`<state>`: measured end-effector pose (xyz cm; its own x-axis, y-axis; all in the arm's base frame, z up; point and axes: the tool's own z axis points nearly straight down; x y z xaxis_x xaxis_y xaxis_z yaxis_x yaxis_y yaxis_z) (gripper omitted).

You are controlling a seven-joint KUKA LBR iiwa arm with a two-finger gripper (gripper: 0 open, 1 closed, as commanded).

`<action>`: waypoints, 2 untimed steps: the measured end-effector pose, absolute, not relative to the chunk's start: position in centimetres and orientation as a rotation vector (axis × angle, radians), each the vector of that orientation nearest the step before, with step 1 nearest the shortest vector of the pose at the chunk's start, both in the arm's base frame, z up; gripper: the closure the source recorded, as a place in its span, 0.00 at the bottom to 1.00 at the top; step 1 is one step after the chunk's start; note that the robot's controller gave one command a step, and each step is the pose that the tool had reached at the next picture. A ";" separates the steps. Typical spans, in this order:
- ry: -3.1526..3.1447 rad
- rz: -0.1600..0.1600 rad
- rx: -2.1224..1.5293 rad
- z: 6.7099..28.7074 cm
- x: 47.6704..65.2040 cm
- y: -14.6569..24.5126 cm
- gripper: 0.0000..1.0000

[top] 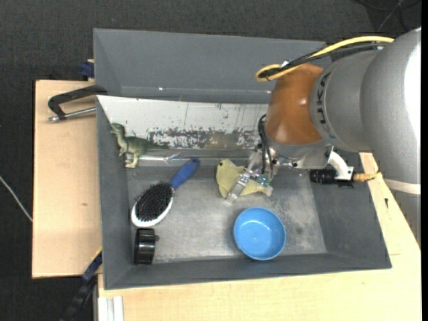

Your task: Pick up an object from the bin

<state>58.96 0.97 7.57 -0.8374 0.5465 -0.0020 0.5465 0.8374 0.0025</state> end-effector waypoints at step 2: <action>3.008 0.004 0.889 8.5 59.2 1.2 1.00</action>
Offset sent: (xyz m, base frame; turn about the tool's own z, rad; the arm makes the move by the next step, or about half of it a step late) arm 0.0000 0.0000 0.0000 0.0000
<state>59.20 1.25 8.51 -0.8394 0.5436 -0.0043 0.5436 0.8394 0.0039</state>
